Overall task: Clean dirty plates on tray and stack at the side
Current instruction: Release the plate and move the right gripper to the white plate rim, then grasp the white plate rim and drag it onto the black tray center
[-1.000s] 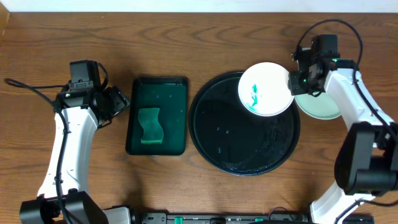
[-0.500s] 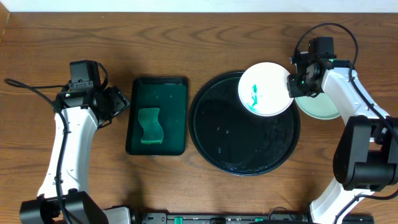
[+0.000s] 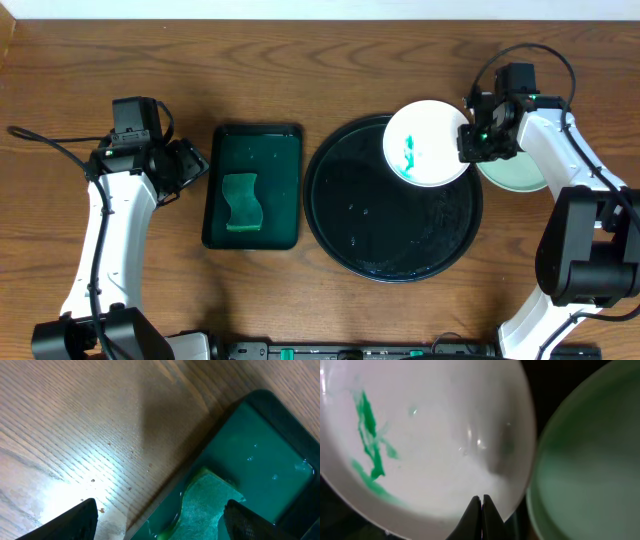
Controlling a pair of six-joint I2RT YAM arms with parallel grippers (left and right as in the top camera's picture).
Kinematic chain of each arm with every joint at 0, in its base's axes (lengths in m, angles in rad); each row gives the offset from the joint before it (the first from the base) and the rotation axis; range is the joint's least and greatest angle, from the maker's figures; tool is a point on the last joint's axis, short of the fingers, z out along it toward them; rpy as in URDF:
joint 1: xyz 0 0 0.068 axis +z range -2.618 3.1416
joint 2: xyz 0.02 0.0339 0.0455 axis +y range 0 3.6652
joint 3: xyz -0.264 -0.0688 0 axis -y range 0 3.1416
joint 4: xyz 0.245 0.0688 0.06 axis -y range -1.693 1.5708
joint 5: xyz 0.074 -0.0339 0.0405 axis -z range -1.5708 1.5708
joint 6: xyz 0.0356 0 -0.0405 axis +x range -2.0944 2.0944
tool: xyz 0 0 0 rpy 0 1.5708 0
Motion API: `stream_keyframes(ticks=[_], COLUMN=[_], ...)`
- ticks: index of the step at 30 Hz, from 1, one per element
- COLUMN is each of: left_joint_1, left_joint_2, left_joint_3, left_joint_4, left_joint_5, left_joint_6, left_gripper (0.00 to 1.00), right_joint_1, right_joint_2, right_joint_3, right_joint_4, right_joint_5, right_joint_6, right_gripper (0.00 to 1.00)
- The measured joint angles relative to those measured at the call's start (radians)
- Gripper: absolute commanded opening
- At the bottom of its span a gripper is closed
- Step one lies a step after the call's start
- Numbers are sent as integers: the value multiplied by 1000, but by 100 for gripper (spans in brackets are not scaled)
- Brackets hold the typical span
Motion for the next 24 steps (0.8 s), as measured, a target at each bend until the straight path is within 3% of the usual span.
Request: stream_keyframes(ticks=[5, 9, 11, 24], left_joint_1=[0, 0, 0, 0], left_joint_2=[0, 0, 0, 0], left_joint_3=[0, 0, 0, 0], left_joint_4=[0, 0, 0, 0], left_joint_5=[0, 0, 0, 0], left_joint_6=[0, 0, 0, 0], left_gripper=[81, 81, 81, 81], right_joint_1=[10, 22, 23, 22], right_joint_2=[0, 0, 0, 0], right_joint_3=[0, 0, 0, 8], right_joint_4=[-50, -20, 8, 100], right_joint_5=[-16, -24, -26, 112], right_joint_6=[39, 54, 55, -43], right_gripper=[4, 25, 30, 33])
